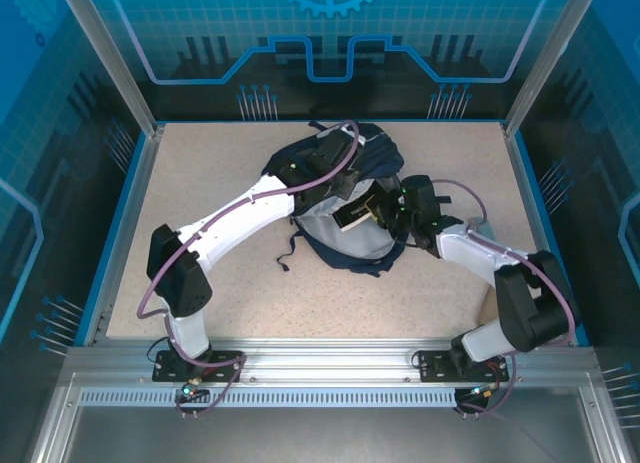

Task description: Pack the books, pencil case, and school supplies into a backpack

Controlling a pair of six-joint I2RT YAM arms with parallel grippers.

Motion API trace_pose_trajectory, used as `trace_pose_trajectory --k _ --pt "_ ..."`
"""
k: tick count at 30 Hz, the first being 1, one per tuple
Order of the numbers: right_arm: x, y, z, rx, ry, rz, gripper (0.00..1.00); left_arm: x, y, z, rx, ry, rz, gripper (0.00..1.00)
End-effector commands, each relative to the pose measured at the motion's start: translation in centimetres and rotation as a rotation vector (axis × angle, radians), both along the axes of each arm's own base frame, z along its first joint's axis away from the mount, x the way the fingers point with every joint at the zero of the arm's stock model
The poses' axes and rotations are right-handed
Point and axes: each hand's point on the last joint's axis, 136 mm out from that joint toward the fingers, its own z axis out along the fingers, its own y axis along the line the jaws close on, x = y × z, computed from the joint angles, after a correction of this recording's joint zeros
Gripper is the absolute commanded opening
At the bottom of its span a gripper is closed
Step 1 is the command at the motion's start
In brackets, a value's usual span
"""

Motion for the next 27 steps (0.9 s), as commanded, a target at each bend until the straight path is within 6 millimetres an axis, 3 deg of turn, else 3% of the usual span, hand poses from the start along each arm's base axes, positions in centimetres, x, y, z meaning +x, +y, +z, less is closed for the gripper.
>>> trace_pose_trajectory --k 1,6,13,22,27 --pt "2.4 1.6 1.2 0.035 -0.049 0.016 0.1 0.1 -0.5 7.5 -0.187 -0.155 0.0 0.02" --pt "4.6 3.8 0.9 0.056 -0.033 0.076 0.14 0.0 -0.4 7.3 -0.185 -0.152 0.002 0.02" --pt "6.9 5.3 -0.2 0.066 -0.026 0.1 0.3 -0.1 -0.2 7.1 -0.184 -0.139 -0.001 0.02" --pt "8.7 7.9 -1.7 0.14 -0.006 0.111 0.28 -0.1 -0.4 6.9 -0.192 -0.131 -0.005 0.03" --pt "9.1 8.0 -2.0 0.121 0.013 0.119 0.31 -0.3 -0.2 6.6 -0.181 -0.125 -0.004 0.02"
